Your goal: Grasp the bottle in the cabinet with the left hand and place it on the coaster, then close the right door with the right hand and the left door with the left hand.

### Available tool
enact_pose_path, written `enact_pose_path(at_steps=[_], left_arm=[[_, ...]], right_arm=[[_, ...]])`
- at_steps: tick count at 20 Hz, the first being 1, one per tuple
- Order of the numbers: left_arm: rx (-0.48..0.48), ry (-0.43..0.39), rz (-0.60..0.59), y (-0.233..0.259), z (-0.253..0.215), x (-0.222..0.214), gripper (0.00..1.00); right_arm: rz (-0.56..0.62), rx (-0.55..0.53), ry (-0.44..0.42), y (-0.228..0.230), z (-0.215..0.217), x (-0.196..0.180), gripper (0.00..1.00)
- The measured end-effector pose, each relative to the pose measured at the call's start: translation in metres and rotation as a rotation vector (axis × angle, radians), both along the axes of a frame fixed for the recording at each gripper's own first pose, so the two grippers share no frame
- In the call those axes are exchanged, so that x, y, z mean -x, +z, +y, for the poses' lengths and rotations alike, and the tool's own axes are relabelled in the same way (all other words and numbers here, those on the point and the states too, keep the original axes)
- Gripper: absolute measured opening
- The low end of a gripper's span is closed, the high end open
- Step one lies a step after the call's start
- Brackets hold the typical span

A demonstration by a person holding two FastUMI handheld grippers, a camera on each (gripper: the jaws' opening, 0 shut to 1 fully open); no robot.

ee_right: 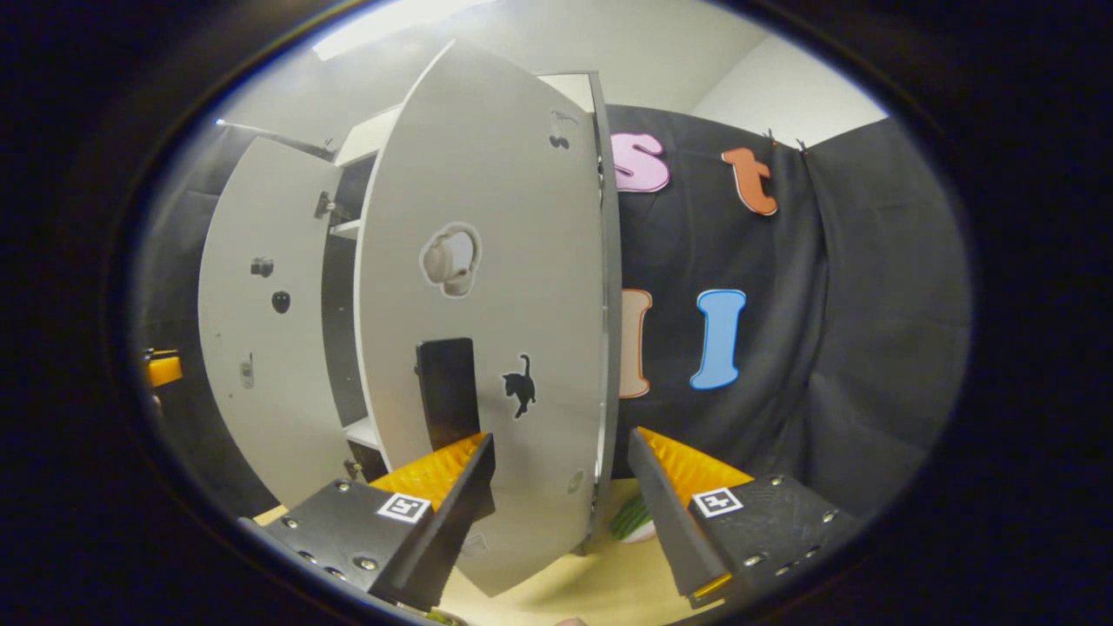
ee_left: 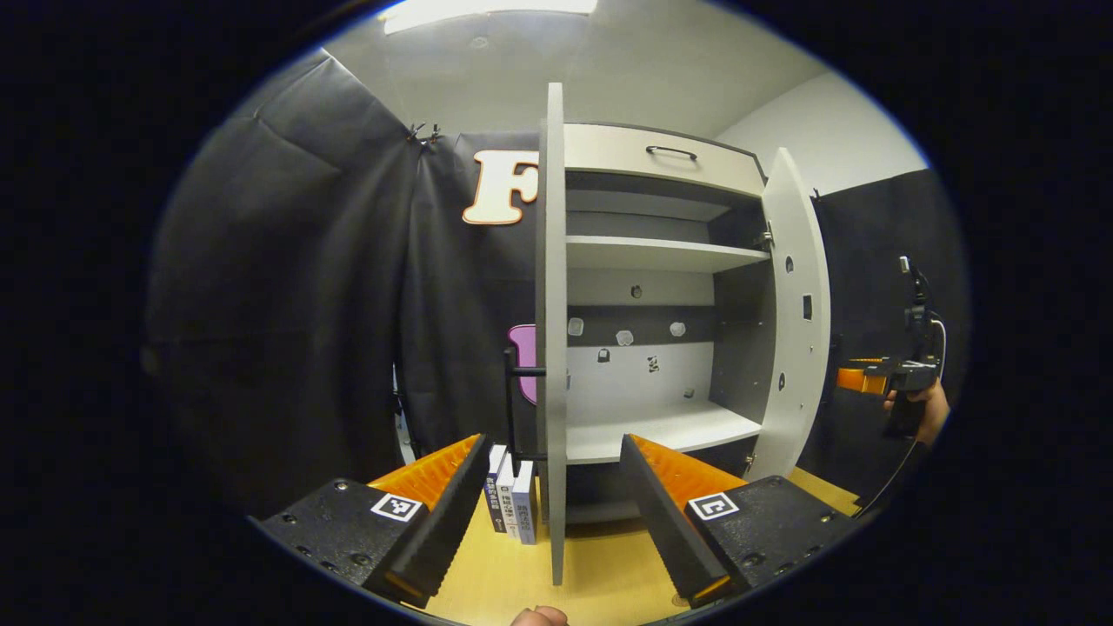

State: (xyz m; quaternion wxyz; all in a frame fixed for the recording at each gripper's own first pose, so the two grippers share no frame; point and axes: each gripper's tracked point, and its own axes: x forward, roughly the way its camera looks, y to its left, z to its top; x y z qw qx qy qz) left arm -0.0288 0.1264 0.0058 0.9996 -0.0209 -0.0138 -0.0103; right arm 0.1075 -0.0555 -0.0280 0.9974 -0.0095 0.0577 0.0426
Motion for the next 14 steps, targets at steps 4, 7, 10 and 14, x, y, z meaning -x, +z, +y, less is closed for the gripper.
enact_pose_path(at_steps=[4, 7, 10, 14], left_arm=[[0.012, 0.033, 0.026, -0.010, 0.021, -0.004, 0.96], [-0.013, 0.075, 0.031, -0.014, 0.042, -0.007, 0.96], [-0.003, 0.089, 0.047, -0.016, 0.054, -0.010, 0.96], [0.019, 0.121, 0.073, -0.018, 0.076, -0.018, 0.96]], right_arm=[[0.003, -0.010, 0.024, -0.003, 0.016, -0.007, 0.94], [0.010, -0.012, 0.043, -0.008, 0.026, -0.008, 0.95], [0.013, 0.003, 0.053, -0.013, 0.033, -0.007, 0.95], [0.027, -0.002, 0.064, -0.024, 0.039, 0.000, 0.95]])
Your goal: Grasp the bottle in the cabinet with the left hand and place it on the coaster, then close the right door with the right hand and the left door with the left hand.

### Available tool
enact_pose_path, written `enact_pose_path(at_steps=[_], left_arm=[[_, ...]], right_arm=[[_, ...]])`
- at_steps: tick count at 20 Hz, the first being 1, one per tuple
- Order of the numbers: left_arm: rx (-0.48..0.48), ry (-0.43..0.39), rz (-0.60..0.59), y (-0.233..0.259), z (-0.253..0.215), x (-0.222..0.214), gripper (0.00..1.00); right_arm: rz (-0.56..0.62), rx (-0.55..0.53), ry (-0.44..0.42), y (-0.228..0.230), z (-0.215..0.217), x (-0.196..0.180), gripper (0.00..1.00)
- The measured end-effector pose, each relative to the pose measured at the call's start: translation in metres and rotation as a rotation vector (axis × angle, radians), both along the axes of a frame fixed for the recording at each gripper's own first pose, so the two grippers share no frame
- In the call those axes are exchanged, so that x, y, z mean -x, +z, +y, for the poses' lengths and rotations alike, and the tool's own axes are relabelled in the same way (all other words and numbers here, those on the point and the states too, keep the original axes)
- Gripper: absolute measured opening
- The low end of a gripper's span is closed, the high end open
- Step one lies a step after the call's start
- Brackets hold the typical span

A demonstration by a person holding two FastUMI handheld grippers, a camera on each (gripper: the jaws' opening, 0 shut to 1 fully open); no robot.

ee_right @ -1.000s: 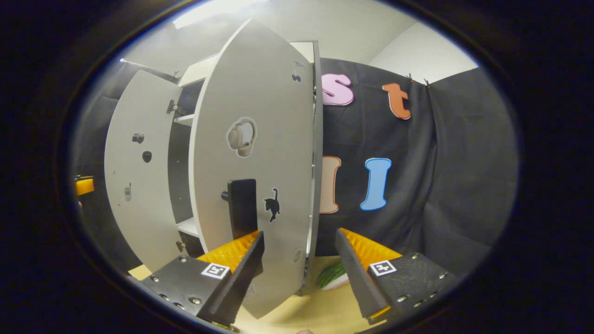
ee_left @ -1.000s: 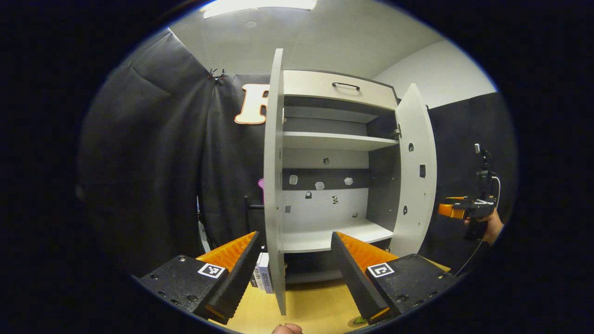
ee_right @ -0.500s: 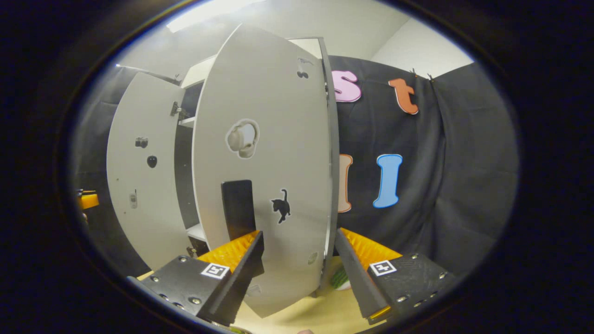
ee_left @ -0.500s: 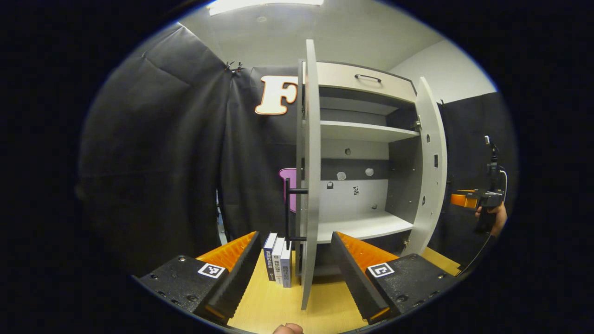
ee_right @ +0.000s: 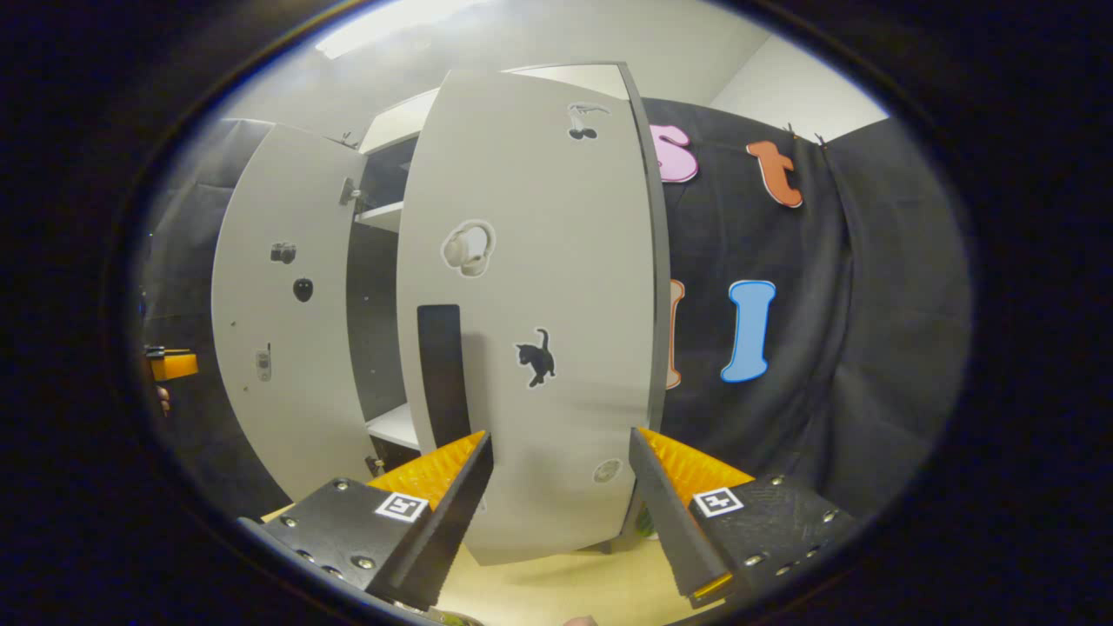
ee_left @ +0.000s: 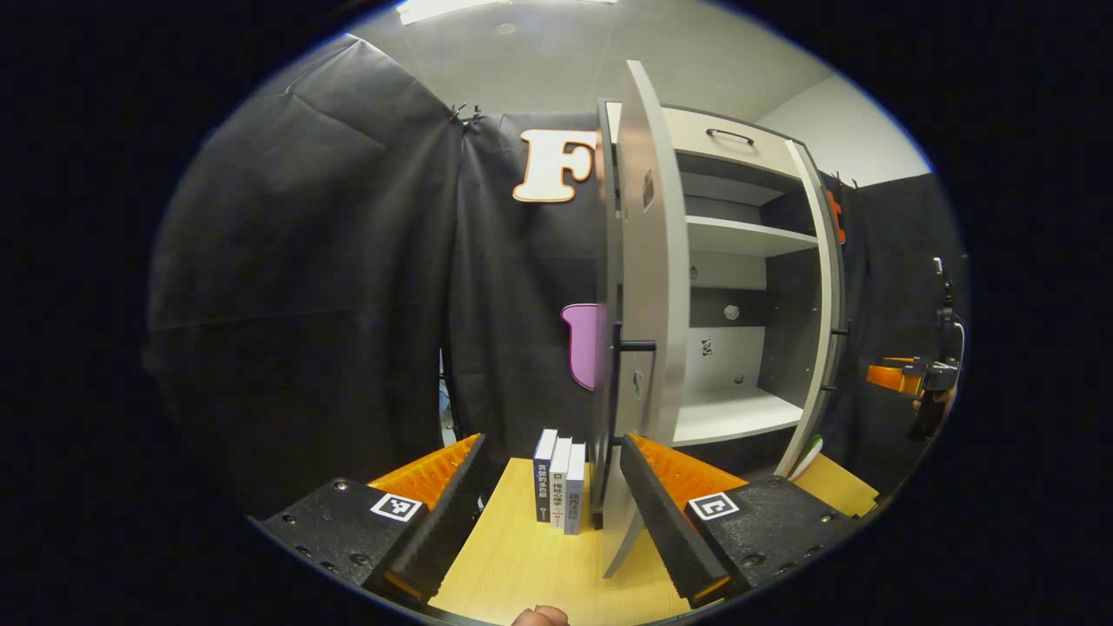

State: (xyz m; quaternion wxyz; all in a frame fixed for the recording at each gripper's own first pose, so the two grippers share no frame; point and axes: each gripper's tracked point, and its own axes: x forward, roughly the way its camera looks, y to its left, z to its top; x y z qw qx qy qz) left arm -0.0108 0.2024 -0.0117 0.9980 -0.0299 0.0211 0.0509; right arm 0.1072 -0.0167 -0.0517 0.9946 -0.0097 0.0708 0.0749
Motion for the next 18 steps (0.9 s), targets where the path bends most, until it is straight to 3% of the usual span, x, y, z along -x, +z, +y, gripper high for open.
enact_pose_path(at_steps=[11, 18], left_arm=[[-0.031, 0.064, -0.001, 0.009, 0.063, -0.045, 0.97], [-0.013, -0.049, 0.017, 0.008, 0.032, -0.078, 0.97]], right_arm=[[-0.026, 0.058, -0.055, 0.003, -0.030, 0.032, 0.95], [-0.011, 0.090, -0.115, 0.000, -0.064, 0.052, 0.95]])
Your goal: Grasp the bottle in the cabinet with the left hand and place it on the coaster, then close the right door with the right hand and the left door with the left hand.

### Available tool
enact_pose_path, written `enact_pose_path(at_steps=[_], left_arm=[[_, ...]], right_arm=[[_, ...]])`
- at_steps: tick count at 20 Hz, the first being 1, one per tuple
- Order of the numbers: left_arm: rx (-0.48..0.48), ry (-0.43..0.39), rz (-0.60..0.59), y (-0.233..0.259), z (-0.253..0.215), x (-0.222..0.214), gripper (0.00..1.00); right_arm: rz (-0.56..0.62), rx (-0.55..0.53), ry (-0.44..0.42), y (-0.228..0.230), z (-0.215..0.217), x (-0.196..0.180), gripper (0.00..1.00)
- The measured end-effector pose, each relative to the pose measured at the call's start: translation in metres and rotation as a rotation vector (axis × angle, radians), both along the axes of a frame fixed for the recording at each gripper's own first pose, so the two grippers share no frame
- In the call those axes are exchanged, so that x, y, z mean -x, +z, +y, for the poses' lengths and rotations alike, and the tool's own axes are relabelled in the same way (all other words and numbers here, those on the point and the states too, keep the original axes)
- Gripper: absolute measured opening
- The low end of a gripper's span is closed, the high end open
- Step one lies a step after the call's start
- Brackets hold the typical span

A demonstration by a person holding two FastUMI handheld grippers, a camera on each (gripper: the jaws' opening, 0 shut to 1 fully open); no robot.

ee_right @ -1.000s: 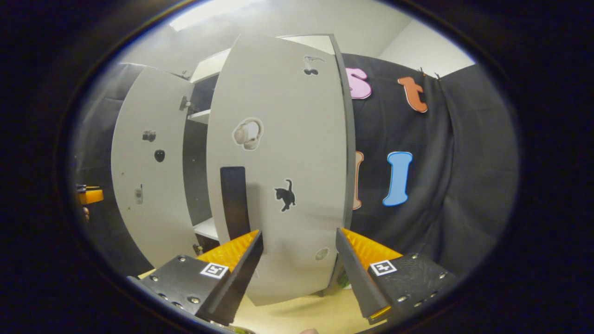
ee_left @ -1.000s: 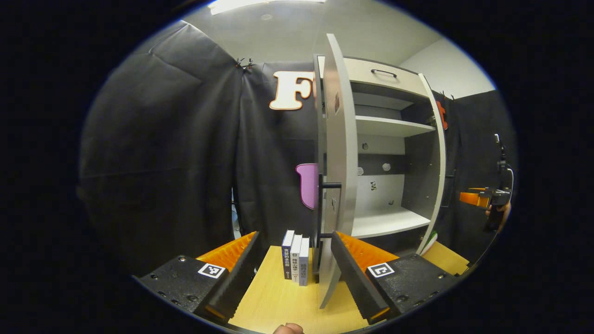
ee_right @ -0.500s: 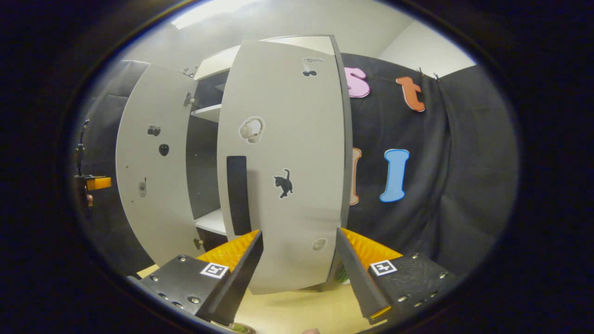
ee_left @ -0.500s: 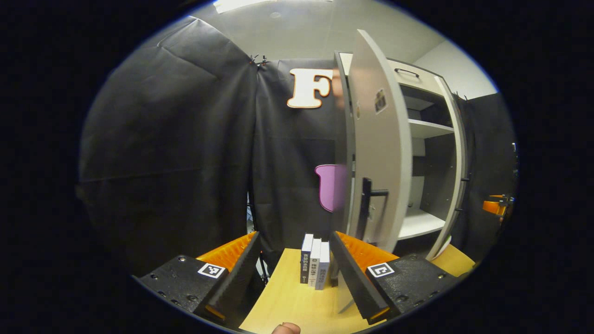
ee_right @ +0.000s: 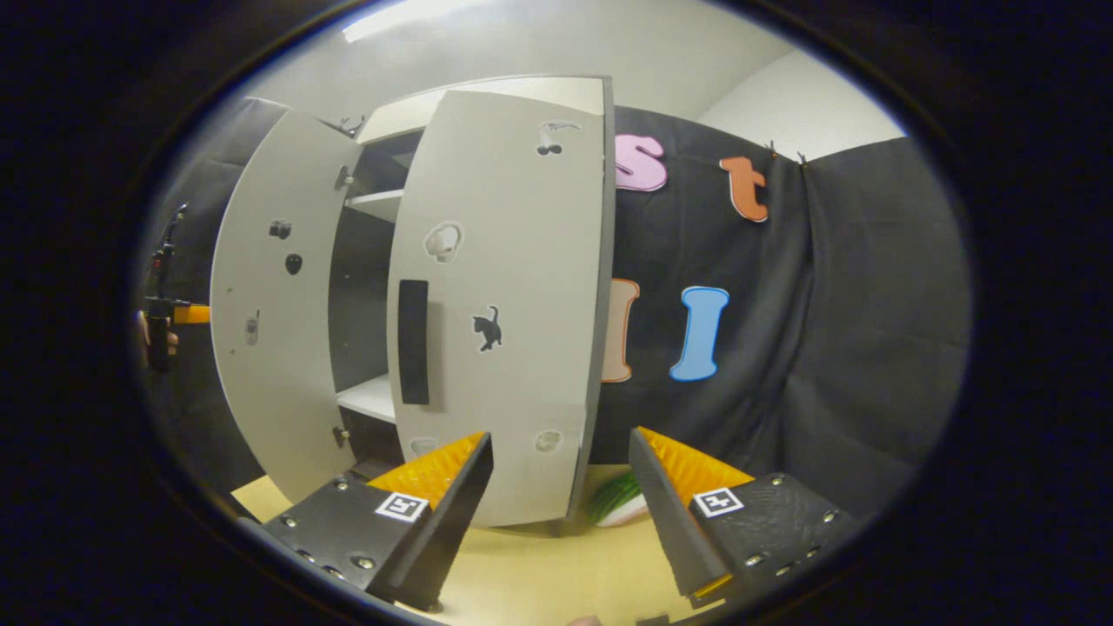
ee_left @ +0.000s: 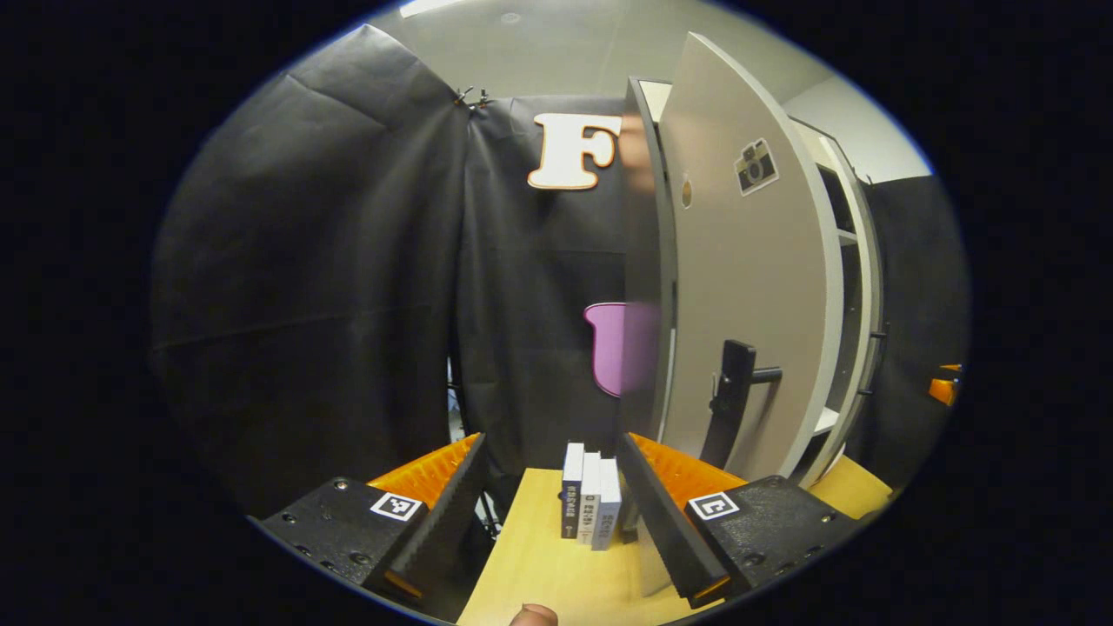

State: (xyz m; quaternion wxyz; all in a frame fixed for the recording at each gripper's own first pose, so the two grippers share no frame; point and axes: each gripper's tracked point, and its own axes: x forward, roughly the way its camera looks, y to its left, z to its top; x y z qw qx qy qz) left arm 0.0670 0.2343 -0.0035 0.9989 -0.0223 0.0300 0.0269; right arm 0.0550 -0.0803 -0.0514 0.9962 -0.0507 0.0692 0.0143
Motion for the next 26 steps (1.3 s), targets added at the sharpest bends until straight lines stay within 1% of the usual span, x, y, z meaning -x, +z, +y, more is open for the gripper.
enact_pose_path(at_steps=[1, 3, 4, 5, 6, 8, 9, 10, 11, 12, 13, 14, 15, 16, 17, 18, 20, 21, 22, 23, 24, 25, 26], left_arm=[[-0.008, -0.017, 0.001, -0.002, -0.007, -0.002, 0.94], [-0.030, -0.036, 0.015, -0.005, -0.022, -0.007, 0.95], [-0.051, -0.026, 0.012, -0.006, -0.021, -0.009, 0.96], [-0.066, -0.018, -0.006, -0.002, -0.022, -0.007, 0.91], [-0.066, -0.011, -0.003, -0.002, -0.023, -0.007, 0.91], [-0.004, -0.013, 0.000, -0.007, -0.029, -0.006, 0.91], [0.039, -0.023, 0.011, -0.010, -0.035, -0.006, 0.89], [0.058, -0.042, 0.014, -0.010, -0.042, -0.007, 0.91], [0.050, -0.066, 0.012, -0.007, -0.053, -0.007, 0.92], [0.026, -0.089, 0.015, -0.005, -0.065, -0.010, 0.89], [0.005, -0.103, 0.019, -0.006, -0.074, -0.008, 0.95], [-0.017, -0.117, 0.018, -0.004, -0.083, -0.009, 0.95], [-0.042, -0.125, 0.016, -0.002, -0.092, -0.010, 0.89], [-0.055, -0.122, 0.009, -0.001, -0.097, -0.011, 0.95], [-0.066, -0.121, 0.006, -0.001, -0.102, -0.012, 0.89], [-0.065, -0.120, 0.003, -0.001, -0.106, -0.013, 0.94], [-0.046, -0.127, 0.000, -0.002, -0.116, -0.015, 0.90], [-0.032, -0.129, 0.004, -0.003, -0.117, -0.017, 0.90], [-0.018, -0.130, 0.011, -0.005, -0.120, -0.018, 0.90], [-0.006, -0.133, 0.010, -0.005, -0.122, -0.019, 0.91], [0.004, -0.136, 0.011, -0.005, -0.123, -0.020, 0.89], [0.010, -0.138, 0.013, -0.006, -0.126, -0.021, 0.91], [0.015, -0.141, 0.015, -0.005, -0.127, -0.022, 0.91]], right_arm=[[0.002, -0.017, -0.008, 0.001, -0.004, 0.001, 0.95], [-0.007, -0.062, -0.020, 0.011, -0.006, 0.004, 0.95], [-0.017, -0.070, -0.021, 0.018, -0.007, 0.004, 0.95], [-0.029, -0.070, -0.024, 0.025, -0.009, 0.004, 0.95], [-0.038, -0.074, -0.022, 0.031, -0.010, 0.005, 0.95], [-0.043, -0.105, -0.015, 0.036, -0.010, 0.004, 0.95], [-0.045, -0.128, -0.017, 0.037, -0.013, 0.005, 0.95], [-0.050, -0.157, -0.023, 0.040, -0.015, 0.005, 0.95], [-0.054, -0.192, -0.022, 0.044, -0.015, 0.004, 0.95], [-0.056, -0.222, -0.011, 0.049, -0.014, 0.002, 0.95], [-0.061, -0.240, -0.009, 0.054, -0.016, 0.002, 0.95], [-0.072, -0.247, -0.014, 0.059, -0.020, 0.002, 0.95], [-0.083, -0.248, -0.020, 0.062, -0.024, 0.003, 0.98], [-0.089, -0.247, -0.025, 0.064, -0.027, 0.004, 0.95], [-0.091, -0.246, -0.028, 0.063, -0.030, 0.005, 0.95], [-0.089, -0.241, -0.030, 0.062, -0.032, 0.007, 0.95], [-0.094, -0.206, -0.046, 0.064, -0.040, 0.012, 0.95], [-0.102, -0.189, -0.049, 0.066, -0.042, 0.014, 0.92], [-0.104, -0.180, -0.050, 0.068, -0.042, 0.016, 0.95], [-0.106, -0.175, -0.047, 0.068, -0.042, 0.018, 0.95], [-0.108, -0.172, -0.045, 0.071, -0.042, 0.020, 0.95], [-0.113, -0.170, -0.045, 0.072, -0.041, 0.022, 0.95], [-0.131, -0.172, -0.046, 0.078, -0.041, 0.026, 0.95]])
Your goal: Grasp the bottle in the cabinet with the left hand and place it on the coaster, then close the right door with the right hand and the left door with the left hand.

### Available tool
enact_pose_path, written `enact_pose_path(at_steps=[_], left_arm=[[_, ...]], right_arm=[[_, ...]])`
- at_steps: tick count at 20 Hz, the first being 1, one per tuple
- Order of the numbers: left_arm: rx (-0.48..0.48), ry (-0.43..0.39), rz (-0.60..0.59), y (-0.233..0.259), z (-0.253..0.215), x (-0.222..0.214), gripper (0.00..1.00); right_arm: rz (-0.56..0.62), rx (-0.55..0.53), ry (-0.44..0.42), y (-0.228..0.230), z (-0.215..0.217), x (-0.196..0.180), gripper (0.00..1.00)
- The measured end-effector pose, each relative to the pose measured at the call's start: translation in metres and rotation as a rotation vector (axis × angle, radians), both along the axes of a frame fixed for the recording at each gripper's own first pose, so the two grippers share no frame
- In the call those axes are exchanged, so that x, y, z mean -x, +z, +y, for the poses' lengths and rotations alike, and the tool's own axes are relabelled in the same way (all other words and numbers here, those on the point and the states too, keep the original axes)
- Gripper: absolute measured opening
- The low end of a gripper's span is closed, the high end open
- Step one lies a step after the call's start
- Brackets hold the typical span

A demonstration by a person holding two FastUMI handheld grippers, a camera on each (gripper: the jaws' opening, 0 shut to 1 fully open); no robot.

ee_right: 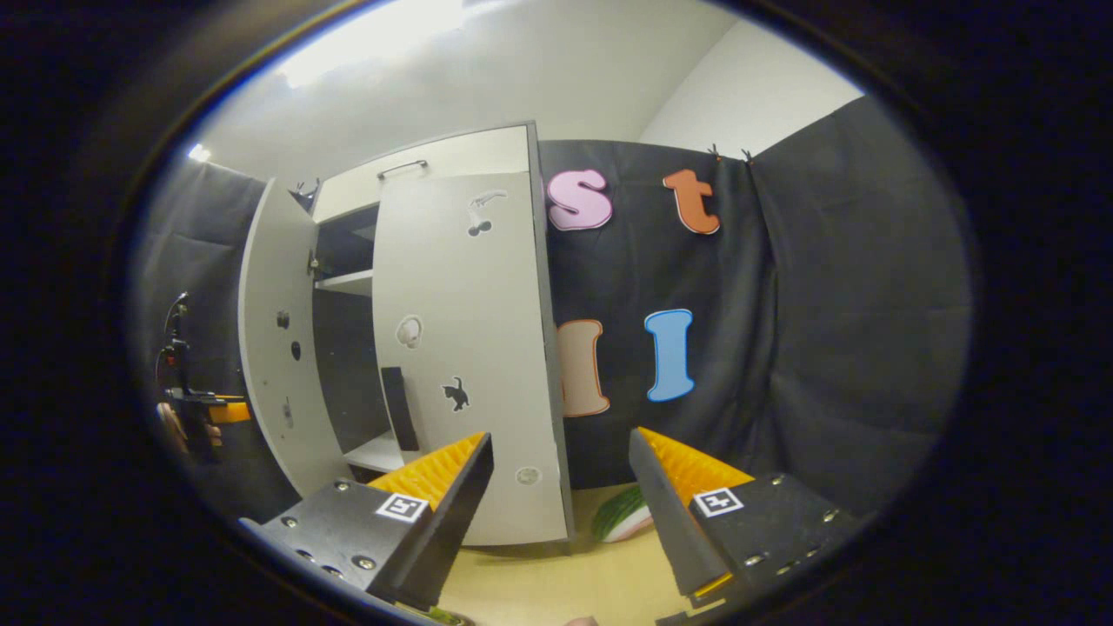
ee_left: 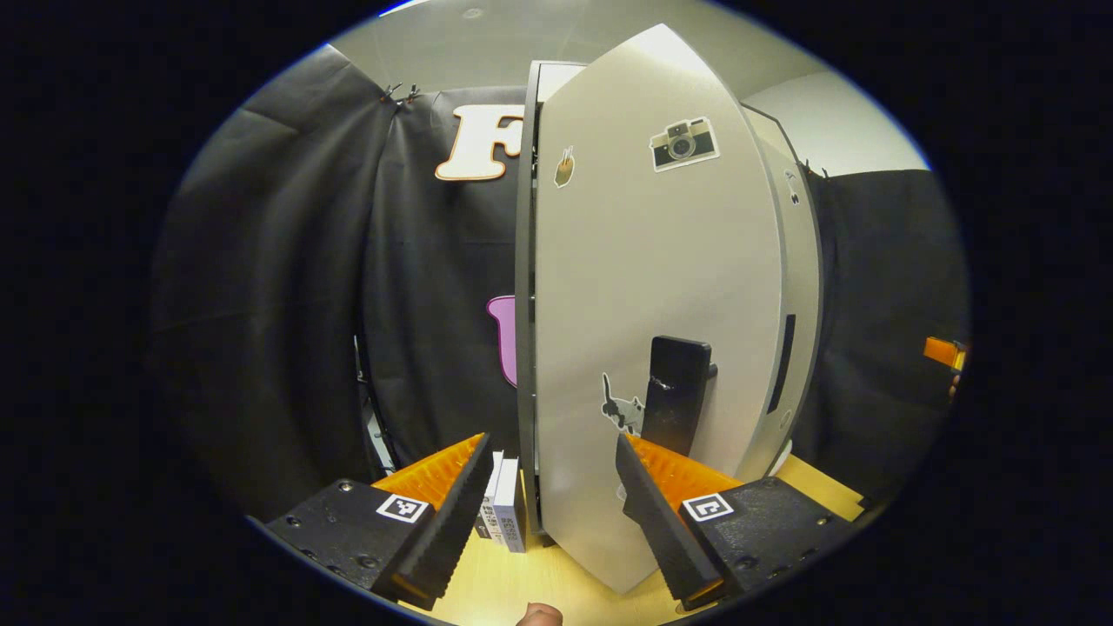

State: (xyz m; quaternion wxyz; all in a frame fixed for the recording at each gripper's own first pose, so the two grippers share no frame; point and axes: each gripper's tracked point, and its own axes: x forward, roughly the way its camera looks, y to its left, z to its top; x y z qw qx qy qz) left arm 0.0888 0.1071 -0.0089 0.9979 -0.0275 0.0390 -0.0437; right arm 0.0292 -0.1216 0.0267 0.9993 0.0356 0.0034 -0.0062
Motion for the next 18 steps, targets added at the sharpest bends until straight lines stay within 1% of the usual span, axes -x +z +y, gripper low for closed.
enact_pose_path(at_steps=[2, 5, 6, 7, 8, 9, 10, 11, 12, 13, 15, 18], left_arm=[[0.004, -0.004, -0.001, 0.000, -0.004, -0.001, 0.91], [-0.005, -0.007, -0.004, 0.001, -0.014, -0.003, 0.91], [-0.013, -0.009, -0.005, 0.000, -0.018, -0.005, 0.89], [-0.017, -0.012, -0.009, 0.000, -0.023, -0.007, 0.91], [-0.021, -0.021, -0.007, -0.001, -0.028, -0.009, 0.89], [-0.023, -0.031, -0.003, -0.004, -0.034, -0.011, 0.92], [-0.024, -0.044, -0.001, -0.005, -0.040, -0.011, 0.91], [-0.025, -0.041, -0.004, -0.006, -0.044, -0.014, 0.91], [-0.023, -0.049, 0.000, -0.007, -0.048, -0.016, 0.93], [-0.016, -0.055, 0.007, -0.011, -0.052, -0.017, 0.94], [-0.001, -0.066, 0.006, -0.011, -0.059, -0.015, 0.94], [0.005, -0.063, -0.005, -0.008, -0.062, -0.011, 0.94]], right_arm=[[-0.033, 0.003, -0.003, 0.013, 0.001, 0.004, 0.95], [-0.035, 0.021, -0.002, 0.017, 0.006, 0.007, 0.92], [-0.034, 0.023, 0.002, 0.017, 0.009, 0.008, 0.92], [-0.036, 0.020, 0.003, 0.017, 0.011, 0.010, 0.95], [-0.033, 0.017, 0.007, 0.016, 0.014, 0.011, 0.92], [-0.029, 0.020, 0.008, 0.014, 0.017, 0.012, 0.92], [-0.025, 0.024, 0.006, 0.012, 0.018, 0.014, 0.95], [-0.022, 0.031, 0.005, 0.011, 0.021, 0.015, 0.92], [-0.018, 0.039, 0.006, 0.010, 0.023, 0.016, 0.95], [-0.013, 0.045, 0.007, 0.008, 0.027, 0.018, 0.92], [-0.007, 0.051, 0.018, 0.006, 0.035, 0.019, 0.95], [0.001, 0.052, 0.042, 0.003, 0.049, 0.022, 0.95]])
